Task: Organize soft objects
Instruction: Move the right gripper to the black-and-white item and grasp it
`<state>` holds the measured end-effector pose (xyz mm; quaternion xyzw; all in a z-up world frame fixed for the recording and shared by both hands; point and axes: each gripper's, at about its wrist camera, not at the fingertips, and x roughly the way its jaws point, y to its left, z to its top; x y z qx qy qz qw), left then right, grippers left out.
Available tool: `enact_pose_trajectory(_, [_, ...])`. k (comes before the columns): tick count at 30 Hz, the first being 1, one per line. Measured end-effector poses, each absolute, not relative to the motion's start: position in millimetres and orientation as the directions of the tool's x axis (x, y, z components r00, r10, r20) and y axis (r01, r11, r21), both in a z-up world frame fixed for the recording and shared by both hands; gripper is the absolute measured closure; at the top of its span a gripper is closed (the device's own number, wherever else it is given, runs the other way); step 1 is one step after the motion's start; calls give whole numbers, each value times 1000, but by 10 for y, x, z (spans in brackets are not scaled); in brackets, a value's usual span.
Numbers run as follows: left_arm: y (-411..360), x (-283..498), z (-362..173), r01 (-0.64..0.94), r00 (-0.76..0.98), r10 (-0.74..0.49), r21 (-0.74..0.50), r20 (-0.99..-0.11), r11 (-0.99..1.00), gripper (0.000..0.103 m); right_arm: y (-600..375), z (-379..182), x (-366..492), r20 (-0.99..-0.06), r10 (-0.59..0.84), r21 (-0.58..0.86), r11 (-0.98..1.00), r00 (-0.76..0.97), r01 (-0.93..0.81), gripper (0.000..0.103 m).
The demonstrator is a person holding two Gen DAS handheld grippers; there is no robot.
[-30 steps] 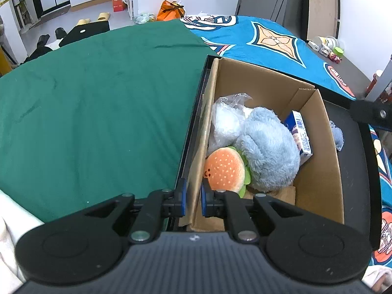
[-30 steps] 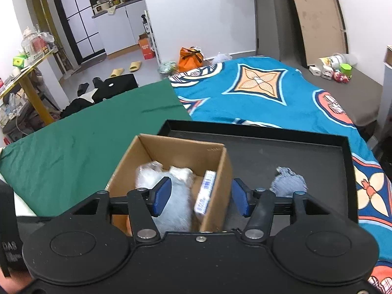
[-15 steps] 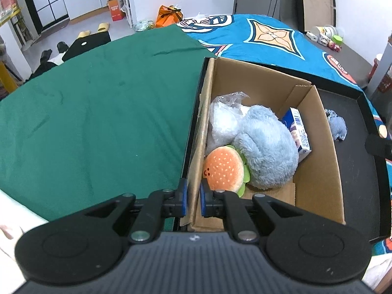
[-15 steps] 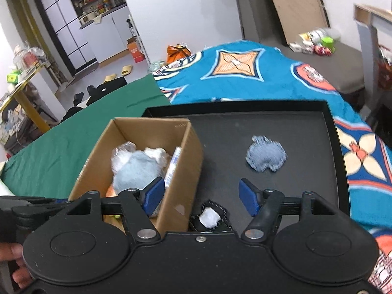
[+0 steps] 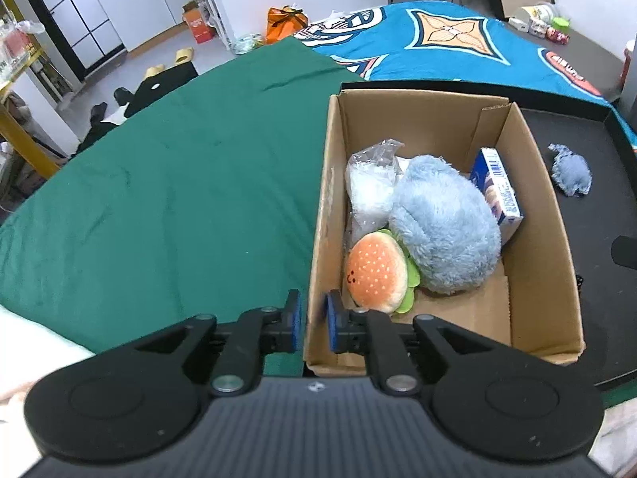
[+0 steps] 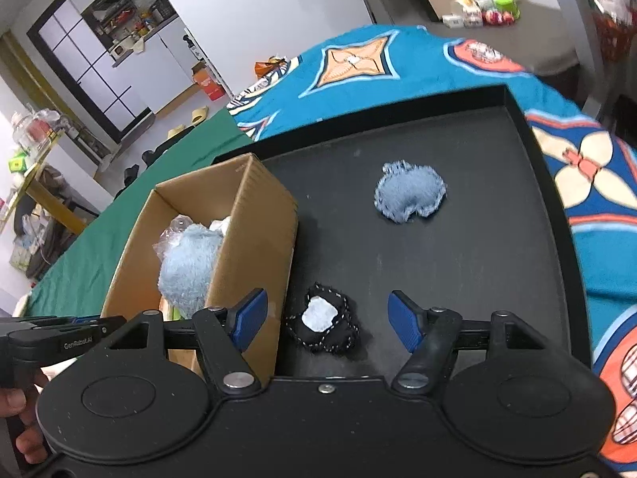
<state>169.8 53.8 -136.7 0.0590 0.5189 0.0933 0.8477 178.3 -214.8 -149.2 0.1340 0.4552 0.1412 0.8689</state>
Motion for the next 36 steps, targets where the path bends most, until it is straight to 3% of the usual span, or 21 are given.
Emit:
enact_pose_trajectory(6, [490,1715,-1370,-110,425,258,233,-868,966,85,-2199,-1657,1831,-763,394,402,910,513,-100,37])
enact_pose_trajectory(11, [411,1744,-1381,-108,421,289,269,-860,957,65,-2176,-1756,1886,-768,410,421,902,493,-95,38])
enact_pose_trajectory(14, [364,1761,-1398,-98,418,308,295,-855,950,58,-2166,-1809,1923,-770,418,431,898,482,-89,39])
enact_pose_trajectory(23, [301,1807,-1430,-97,406,339,329,-849,939,54,-2136,-1962,2004,-783,414,428,900,464,-81,48])
enact_pose_trajectory(36, [311,1850,-1485,-97,387,350,340,-853,935,54,-1943,-2110,2089,-801,414,382,910,432,-163,49])
